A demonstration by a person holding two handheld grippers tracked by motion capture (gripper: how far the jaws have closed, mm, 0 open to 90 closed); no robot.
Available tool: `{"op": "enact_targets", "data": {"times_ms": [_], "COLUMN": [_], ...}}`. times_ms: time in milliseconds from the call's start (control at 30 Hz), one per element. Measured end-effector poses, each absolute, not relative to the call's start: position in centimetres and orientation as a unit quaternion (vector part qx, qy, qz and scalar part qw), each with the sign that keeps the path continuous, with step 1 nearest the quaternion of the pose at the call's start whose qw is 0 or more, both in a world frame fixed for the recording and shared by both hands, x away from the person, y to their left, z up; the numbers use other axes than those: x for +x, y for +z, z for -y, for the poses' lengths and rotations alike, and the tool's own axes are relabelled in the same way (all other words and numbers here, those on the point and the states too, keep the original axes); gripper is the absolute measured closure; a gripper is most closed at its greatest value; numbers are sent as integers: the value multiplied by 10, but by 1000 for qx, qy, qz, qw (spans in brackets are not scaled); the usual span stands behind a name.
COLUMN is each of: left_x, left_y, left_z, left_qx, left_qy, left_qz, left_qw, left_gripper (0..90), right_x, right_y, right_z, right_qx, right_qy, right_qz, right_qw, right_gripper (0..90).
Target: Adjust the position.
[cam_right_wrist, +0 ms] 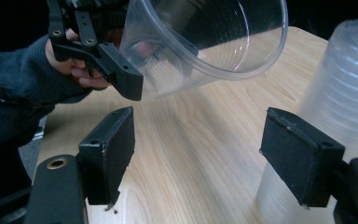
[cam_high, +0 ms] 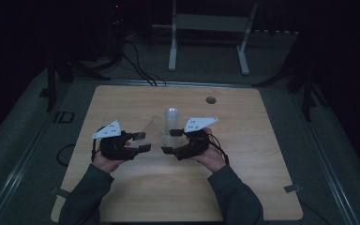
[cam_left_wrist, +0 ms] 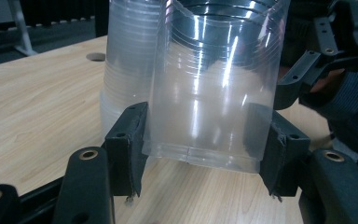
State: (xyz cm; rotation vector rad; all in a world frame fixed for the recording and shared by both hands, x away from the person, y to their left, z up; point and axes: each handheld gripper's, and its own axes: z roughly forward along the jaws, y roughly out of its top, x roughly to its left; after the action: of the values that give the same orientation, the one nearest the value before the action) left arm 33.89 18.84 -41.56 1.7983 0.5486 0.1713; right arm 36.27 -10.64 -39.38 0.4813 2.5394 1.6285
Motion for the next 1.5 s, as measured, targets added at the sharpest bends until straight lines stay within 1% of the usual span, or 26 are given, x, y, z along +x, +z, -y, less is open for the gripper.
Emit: {"op": "enact_targets", "data": {"times_ms": [367,667,800,933,1333,1400,1433,1500], "left_x": [338,337,337,336,335,335,335,335], "left_y": [-415,-416,-417,-417,-417,-417,-417,-417], "left_z": [-187,-182,-179,-177,-172,-171,-171,-171], "left_qx": [758,758,757,754,752,753,753,753], "left_qy": [71,72,69,64,57,57,57,56], "left_qz": [-234,-230,-227,-222,-214,-213,-212,-211], "left_qw": [604,606,608,615,621,620,620,621], "left_gripper": [413,413,413,413,412,412,412,412], "right_x": [365,367,368,369,370,370,370,369], "right_y": [-390,-389,-390,-390,-390,-390,-389,-389], "right_z": [104,105,105,103,97,97,97,97], "right_qx": [165,173,175,174,174,174,172,173], "right_qy": [565,588,608,619,642,642,645,645], "right_qz": [-808,-790,-774,-765,-745,-745,-743,-742], "right_qw": [9,-5,-27,-38,-52,-51,-50,-47], "right_gripper": [254,255,254,247,237,242,267,284]}}
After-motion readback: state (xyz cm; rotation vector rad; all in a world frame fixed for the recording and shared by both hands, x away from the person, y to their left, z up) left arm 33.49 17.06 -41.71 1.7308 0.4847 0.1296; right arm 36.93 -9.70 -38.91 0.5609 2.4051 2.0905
